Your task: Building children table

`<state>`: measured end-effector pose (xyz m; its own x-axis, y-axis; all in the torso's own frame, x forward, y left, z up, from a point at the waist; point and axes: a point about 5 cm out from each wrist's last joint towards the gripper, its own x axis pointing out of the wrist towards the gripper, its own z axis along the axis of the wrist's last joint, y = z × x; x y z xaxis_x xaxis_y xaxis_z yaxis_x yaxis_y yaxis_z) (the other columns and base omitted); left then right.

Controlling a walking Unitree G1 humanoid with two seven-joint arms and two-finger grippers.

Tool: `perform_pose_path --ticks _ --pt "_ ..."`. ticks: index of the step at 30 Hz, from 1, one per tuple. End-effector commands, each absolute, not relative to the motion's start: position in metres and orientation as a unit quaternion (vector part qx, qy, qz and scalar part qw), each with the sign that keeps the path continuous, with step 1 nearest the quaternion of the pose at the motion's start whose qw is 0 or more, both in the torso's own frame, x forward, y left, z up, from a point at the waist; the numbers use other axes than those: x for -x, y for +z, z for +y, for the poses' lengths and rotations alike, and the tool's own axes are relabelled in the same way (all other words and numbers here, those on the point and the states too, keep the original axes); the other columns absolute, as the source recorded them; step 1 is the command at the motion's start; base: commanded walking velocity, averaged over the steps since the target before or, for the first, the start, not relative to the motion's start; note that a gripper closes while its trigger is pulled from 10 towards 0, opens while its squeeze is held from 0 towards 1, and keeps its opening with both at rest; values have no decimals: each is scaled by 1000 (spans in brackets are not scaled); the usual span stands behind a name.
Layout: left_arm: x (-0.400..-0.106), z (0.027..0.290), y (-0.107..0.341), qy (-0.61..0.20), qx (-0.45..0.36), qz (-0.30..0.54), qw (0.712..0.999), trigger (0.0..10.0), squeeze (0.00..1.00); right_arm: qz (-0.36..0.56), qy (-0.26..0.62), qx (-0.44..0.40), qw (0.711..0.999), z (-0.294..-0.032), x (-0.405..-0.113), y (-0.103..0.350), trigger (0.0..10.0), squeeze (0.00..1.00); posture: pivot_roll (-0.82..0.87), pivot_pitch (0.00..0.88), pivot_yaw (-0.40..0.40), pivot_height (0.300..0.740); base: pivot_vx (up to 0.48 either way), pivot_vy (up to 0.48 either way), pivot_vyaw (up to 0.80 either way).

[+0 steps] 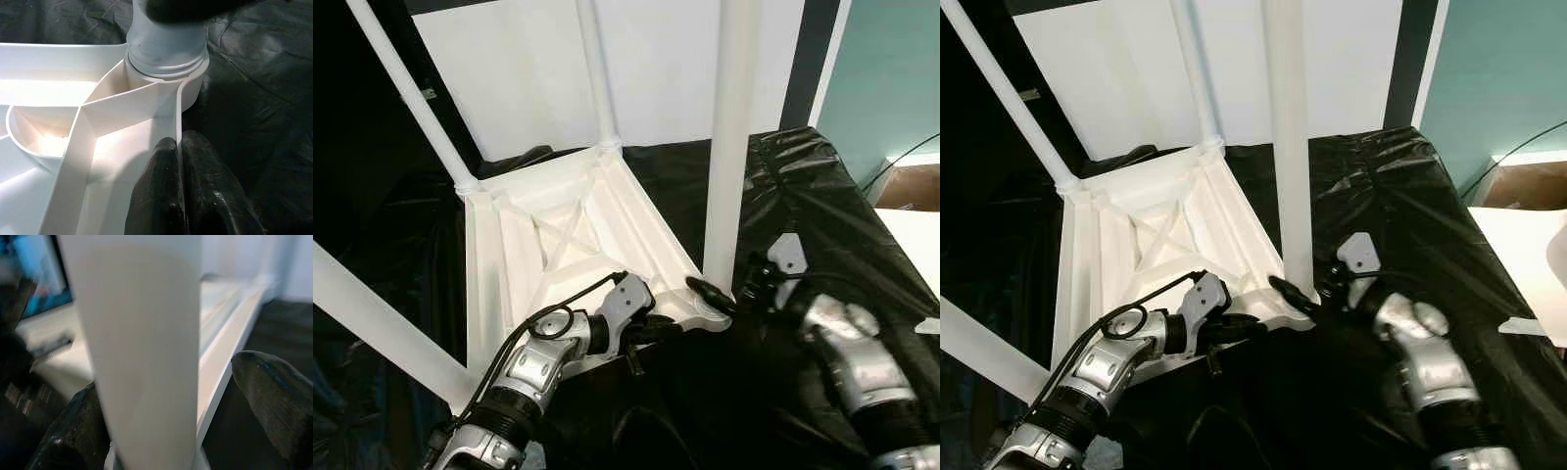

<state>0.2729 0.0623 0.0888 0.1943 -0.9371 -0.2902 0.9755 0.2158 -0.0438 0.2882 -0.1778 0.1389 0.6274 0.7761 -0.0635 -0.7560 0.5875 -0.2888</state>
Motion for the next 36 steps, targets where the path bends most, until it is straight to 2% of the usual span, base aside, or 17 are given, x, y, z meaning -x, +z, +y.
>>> perform_pose_path --ticks 1,3,4,5,9,15,16,17,18,21,23,28,29,30,31,32,36 --pt "-253 67 53 -631 -26 201 749 10000 0 -24 455 144 878 -176 -290 140 10000 0 -47 0 70 740 0 0 0" --pt "-253 67 53 -631 -26 201 749 10000 0 -24 455 144 878 -176 -290 140 10000 0 -47 0 70 740 0 0 0" --pt "-254 67 54 -631 -26 200 749 10000 0 -16 470 139 872 -179 -290 143 2235 0 -47 0 71 740 0 0 0" --pt "-254 68 54 -630 -25 200 750 10000 0 0 492 135 860 -183 -287 143 0 0 -47 0 71 740 0 0 0" --pt "-251 71 51 -629 -26 205 749 10000 0 27 521 130 843 -188 -282 139 0 0 -44 0 75 740 0 0 0" --pt "-252 70 53 -629 -27 202 750 10000 0 35 512 100 852 -178 -273 125 0 0 -42 0 76 740 0 0 0" --pt "-253 69 54 -629 -27 200 751 10000 0 29 501 84 861 -172 -270 121 0 0 -41 0 68 740 0 0 0" --pt "-254 69 55 -629 -27 198 751 10000 0 3 453 58 890 -160 -269 116 0 0 -42 0 69 740 0 0 0" --pt "-254 69 55 -629 -27 198 751 10000 0 3 453 58 890 -160 -269 116 0 0 -42 0 69 740 0 0 0" --pt "-251 67 54 -630 -22 199 750 10000 0 -68 320 -9 945 -136 -255 109 0 0 -38 0 70 740 0 0 0" --pt "-251 67 54 -630 -22 199 750 10000 0 -68 320 -9 945 -136 -255 109 0 0 -38 0 70 740 0 0 0" --pt "-250 68 52 -630 -21 201 750 10000 0 -73 240 -24 968 -147 -262 110 0 0 -35 0 66 740 0 0 0" --pt "-251 66 53 -631 -21 200 750 10000 0 -67 248 -24 966 -146 -263 111 9098 0 -44 0 60 740 0 0 0" --pt "-251 66 53 -631 -21 200 750 10000 0 -67 248 -24 966 -146 -263 111 9098 0 -44 0 60 740 0 0 0" --pt "-251 65 53 -631 -21 199 749 10000 0 -60 263 -23 963 -143 -263 111 10000 0 -44 0 60 740 0 0 0" --pt "-252 64 54 -631 -20 198 750 10000 0 -51 286 -22 957 -138 -262 109 10000 1000 -44 0 57 740 0 0 0" --pt "-252 64 55 -631 -19 196 750 10000 0 -30 347 -15 937 -130 -261 108 10000 1000 -42 0 69 740 0 0 0"
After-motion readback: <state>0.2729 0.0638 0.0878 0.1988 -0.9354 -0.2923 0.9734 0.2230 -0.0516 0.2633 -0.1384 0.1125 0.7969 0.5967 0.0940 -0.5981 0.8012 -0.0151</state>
